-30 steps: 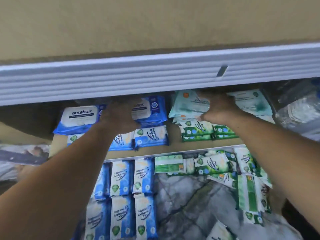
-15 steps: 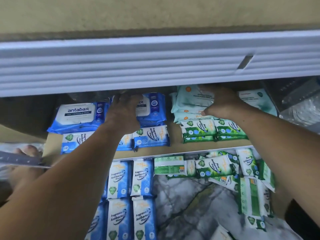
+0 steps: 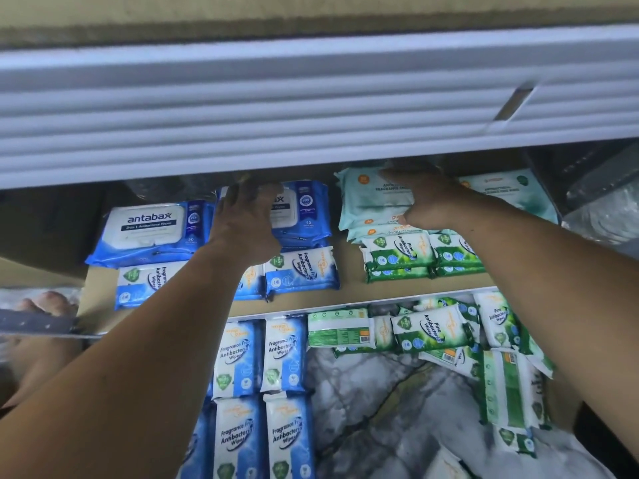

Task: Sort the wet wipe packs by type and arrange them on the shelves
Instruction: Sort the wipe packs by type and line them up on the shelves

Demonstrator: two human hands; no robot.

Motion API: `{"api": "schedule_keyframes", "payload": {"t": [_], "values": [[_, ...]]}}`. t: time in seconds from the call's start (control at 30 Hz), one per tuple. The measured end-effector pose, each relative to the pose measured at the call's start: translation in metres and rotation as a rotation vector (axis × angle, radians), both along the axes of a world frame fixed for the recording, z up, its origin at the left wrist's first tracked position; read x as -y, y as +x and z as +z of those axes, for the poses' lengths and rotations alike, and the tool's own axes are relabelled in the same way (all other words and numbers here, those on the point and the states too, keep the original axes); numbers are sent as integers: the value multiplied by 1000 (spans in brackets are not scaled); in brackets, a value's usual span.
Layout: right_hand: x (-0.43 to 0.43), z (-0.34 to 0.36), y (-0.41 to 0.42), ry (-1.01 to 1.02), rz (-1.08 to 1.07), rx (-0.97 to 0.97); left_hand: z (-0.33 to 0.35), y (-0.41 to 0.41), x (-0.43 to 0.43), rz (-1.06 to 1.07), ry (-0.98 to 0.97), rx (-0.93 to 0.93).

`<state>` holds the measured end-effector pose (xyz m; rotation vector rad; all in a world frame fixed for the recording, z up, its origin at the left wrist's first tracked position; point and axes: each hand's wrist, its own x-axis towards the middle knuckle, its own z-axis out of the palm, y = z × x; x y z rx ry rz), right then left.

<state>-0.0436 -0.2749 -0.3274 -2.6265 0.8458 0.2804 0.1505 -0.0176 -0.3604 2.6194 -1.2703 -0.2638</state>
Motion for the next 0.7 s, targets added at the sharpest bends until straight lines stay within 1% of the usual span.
{"api": "schedule_keyframes", "payload": {"t": [0.1,0.2,0.3,0.4,0.43,0.47,0.53,0.57,0.63,0.7], "values": [[2,1,1,-68,41,-85,-2,1,-1,-11,8,-1],[-5,6,-2,-91,6,-139,-3,-1,-3,-14,6,12],[-20,15,-5,-107,-2,-138,-1,-8,-2,-6,19,45],[-40,19,-12,-148,-118,-118,10,-27,-3,72,34,6],[-49,16,-16,-173,-184,-71,12,-37,-5,116,18,-15],[-58,13,-23,-205,-254,23,14,-51,-8,151,-32,-15],[-77,1,-42,-283,-363,258,15,-85,-15,183,-203,69],[-87,-7,-54,-327,-385,341,11,-102,-19,184,-268,102],[-107,-24,-78,-332,-370,420,0,-135,-28,135,-312,63],[-125,-41,-98,-204,-250,417,-16,-164,-35,36,-256,-11]]}}
